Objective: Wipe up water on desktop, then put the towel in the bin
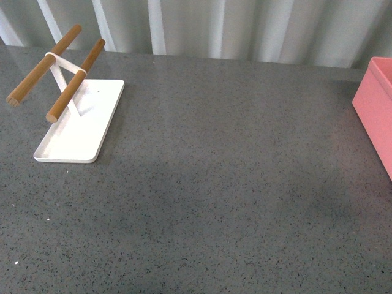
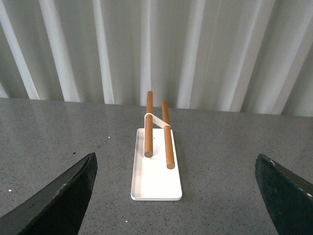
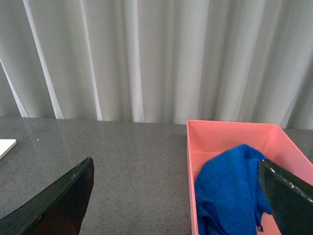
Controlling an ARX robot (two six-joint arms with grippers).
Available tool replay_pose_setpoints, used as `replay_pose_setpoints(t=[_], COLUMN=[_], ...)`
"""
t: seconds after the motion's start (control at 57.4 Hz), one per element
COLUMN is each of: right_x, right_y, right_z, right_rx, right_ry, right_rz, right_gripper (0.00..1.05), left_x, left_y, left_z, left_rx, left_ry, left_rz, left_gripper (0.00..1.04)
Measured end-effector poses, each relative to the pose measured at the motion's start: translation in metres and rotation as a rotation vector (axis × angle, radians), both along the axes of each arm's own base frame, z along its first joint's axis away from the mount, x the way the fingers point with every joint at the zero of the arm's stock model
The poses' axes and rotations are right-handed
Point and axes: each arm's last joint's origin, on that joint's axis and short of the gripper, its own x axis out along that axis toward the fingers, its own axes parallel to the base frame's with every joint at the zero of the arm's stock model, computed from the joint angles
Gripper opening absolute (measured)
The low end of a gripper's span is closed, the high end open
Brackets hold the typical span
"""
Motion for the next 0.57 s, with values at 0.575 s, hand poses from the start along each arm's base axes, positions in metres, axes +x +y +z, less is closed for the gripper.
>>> replay_pose_setpoints(t=[0.575], right_x=[0.0], right_y=[0.0], right_z=[-0.0001], right_rx=[0.0], right_ry=[0.0], right_rz=[0.0], right_gripper=[0.98], left_x=[0.0], left_y=[0.0], left_z=[0.0], left_rx=[0.0], left_ry=[0.0], left_rz=[0.0], left_gripper=[0.98])
